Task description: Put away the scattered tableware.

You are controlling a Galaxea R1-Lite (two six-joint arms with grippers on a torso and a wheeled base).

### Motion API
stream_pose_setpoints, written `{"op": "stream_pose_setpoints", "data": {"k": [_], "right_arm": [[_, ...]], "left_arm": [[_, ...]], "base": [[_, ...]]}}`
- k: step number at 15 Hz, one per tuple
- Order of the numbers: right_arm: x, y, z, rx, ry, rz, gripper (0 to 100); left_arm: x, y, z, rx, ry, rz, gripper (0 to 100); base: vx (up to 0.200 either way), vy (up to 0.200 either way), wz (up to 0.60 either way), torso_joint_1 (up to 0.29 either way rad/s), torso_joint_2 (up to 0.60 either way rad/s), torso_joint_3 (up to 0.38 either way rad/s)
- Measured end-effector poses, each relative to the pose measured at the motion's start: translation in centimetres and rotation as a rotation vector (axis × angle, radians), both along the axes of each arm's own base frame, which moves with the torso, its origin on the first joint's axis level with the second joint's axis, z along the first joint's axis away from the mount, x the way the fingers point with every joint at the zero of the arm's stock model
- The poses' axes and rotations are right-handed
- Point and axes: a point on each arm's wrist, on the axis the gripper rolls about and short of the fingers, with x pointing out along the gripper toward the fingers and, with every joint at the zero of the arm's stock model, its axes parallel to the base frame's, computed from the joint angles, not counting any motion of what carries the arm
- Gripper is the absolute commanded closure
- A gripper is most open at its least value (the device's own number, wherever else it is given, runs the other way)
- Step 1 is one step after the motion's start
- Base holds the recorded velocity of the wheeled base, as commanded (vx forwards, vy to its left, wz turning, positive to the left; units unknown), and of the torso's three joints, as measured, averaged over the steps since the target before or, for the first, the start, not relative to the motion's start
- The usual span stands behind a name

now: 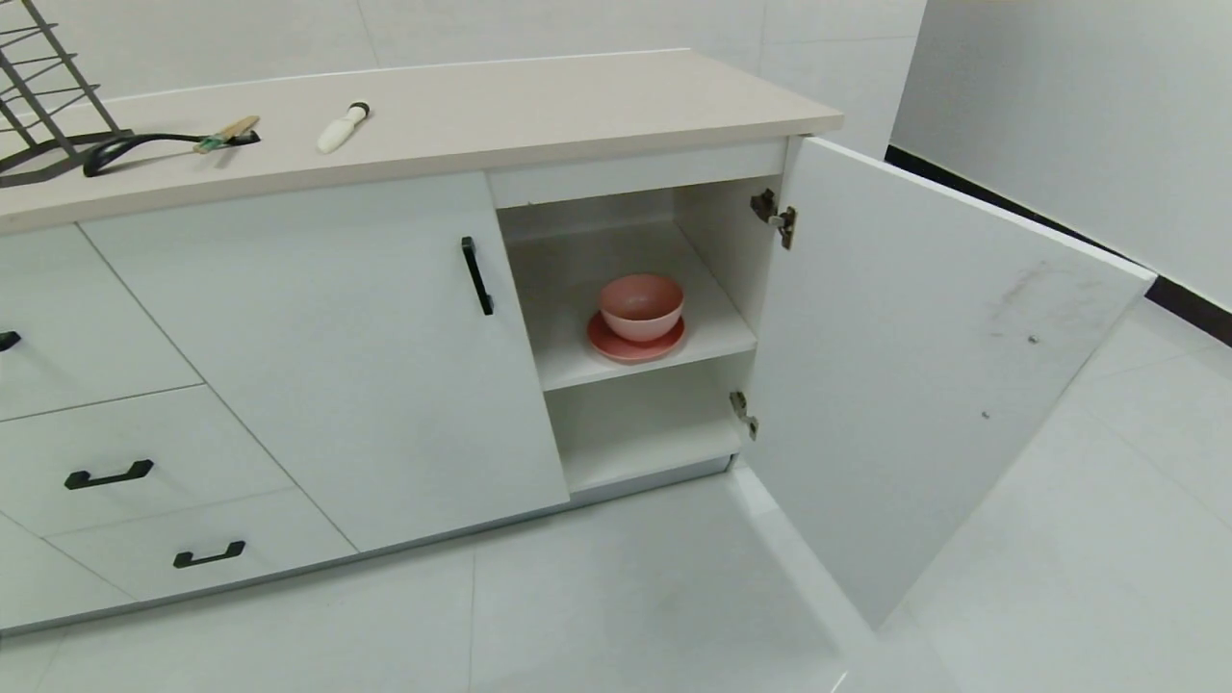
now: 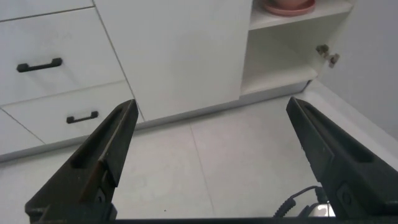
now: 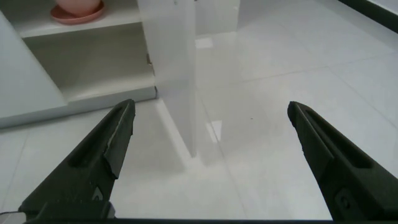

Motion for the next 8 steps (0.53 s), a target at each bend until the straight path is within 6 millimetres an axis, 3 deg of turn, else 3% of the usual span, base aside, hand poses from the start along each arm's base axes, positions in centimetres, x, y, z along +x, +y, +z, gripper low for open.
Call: {"op": "stream_pose_setpoints", "data": {"k": [8], "right_arm": [[0.0,0.0,0.0,0.0,0.0,0.0,0]], "left_arm": [[0.0,0.0,0.0,-0.001,0.0,0.0,0]], "base": [[0.0,-0.2,0.0,0.001,0.0,0.002]]}}
